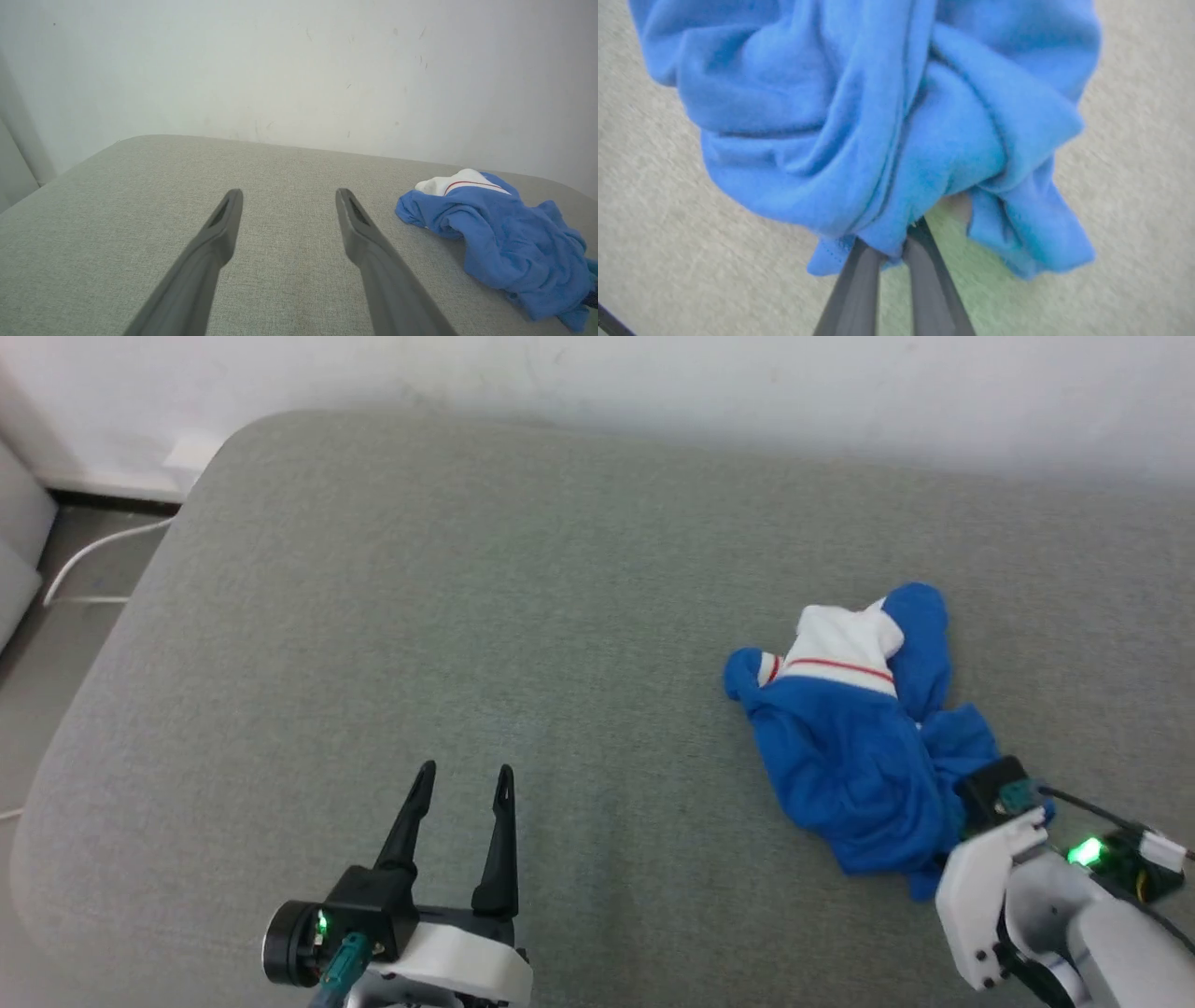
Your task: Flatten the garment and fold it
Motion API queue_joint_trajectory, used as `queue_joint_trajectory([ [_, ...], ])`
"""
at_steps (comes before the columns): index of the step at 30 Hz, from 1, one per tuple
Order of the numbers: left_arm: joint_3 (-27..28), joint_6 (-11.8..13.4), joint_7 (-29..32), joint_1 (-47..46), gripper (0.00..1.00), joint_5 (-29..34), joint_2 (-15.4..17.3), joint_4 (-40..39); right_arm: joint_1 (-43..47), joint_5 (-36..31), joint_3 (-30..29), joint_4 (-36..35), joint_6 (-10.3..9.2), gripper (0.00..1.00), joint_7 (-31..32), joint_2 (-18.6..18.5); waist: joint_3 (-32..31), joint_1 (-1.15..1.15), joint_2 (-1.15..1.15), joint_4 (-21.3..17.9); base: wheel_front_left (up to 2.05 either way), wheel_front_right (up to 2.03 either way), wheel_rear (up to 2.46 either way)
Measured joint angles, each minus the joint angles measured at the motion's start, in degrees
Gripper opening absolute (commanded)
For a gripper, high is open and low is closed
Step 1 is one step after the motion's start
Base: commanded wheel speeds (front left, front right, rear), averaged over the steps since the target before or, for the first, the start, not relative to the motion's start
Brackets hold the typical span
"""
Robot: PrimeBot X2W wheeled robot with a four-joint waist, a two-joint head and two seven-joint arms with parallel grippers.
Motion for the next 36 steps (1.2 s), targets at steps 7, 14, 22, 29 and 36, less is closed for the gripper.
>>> queue_joint_trajectory([
  [7, -0.43, -0.49, 0.00, 0.19, 1.00, -0.99, -0.03, 1.14, 10.70, -0.71, -3.98, -8.35, -0.02, 0.37, 4.47, 0.71, -2.02, -0.01, 0.00, -4.00, 0.00, 0.00, 0.00],
  [14, -1.92, -1.04, 0.00, -0.08, 1.00, -1.04, -0.14, 3.09, 13.54, -2.15, -8.17, -15.22, -0.02, 1.00, 1.74, 4.61, -2.94, -0.01, 0.00, -7.77, 0.00, 0.00, 0.00],
  [22, -6.68, -3.02, 1.24, -4.99, 1.00, -4.21, -0.22, 9.70, 16.54, -2.54, -15.75, -30.10, -0.02, 1.00, 0.75, 6.14, -2.59, -0.01, 0.00, -11.98, 0.00, 0.00, 0.00],
  [29, -10.55, -3.64, 14.04, -19.72, 1.00, -1.70, -0.22, 16.94, 18.50, -6.50, -20.94, -34.24, -0.03, 1.00, -2.05, 8.87, -0.55, -0.01, 0.00, -15.77, 0.00, 0.00, 0.00],
  [36, -12.22, -6.88, 31.96, -35.46, 1.00, -0.53, 0.04, 27.97, 17.89, -7.72, -20.80, -33.20, -0.03, 1.00, -4.09, 11.76, 3.34, 0.00, 0.00, -19.21, 0.00, 0.00, 0.00],
])
